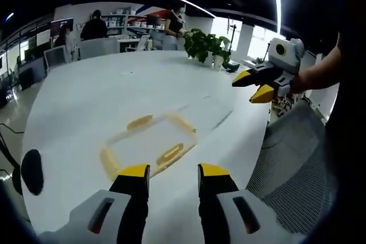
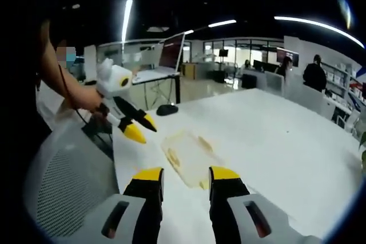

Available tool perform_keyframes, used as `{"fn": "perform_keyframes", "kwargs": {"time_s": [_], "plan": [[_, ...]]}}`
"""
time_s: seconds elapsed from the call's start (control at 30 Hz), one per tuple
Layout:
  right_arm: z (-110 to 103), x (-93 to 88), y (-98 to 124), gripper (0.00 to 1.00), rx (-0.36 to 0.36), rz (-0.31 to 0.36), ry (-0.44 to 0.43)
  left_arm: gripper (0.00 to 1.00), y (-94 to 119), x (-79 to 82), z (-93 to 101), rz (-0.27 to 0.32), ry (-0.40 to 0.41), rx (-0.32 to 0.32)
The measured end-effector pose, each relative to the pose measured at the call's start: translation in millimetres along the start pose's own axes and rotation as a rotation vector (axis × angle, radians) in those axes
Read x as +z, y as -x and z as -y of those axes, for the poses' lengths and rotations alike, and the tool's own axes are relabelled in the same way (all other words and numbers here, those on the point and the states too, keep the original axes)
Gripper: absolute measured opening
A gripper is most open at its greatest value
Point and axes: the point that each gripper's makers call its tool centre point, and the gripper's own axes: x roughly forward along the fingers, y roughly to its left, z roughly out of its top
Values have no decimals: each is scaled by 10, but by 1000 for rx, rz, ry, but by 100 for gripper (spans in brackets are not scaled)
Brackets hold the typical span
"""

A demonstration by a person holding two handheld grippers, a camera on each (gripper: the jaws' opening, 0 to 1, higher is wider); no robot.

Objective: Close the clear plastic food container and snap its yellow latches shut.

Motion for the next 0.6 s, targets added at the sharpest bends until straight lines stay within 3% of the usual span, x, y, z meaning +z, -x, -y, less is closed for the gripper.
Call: {"fn": "perform_keyframes", "kwargs": {"time_s": [0.6], "plan": [[111,-101,-254,29,-23,-78,47,33,-33,-60,-202,-36,-32,-66]]}}
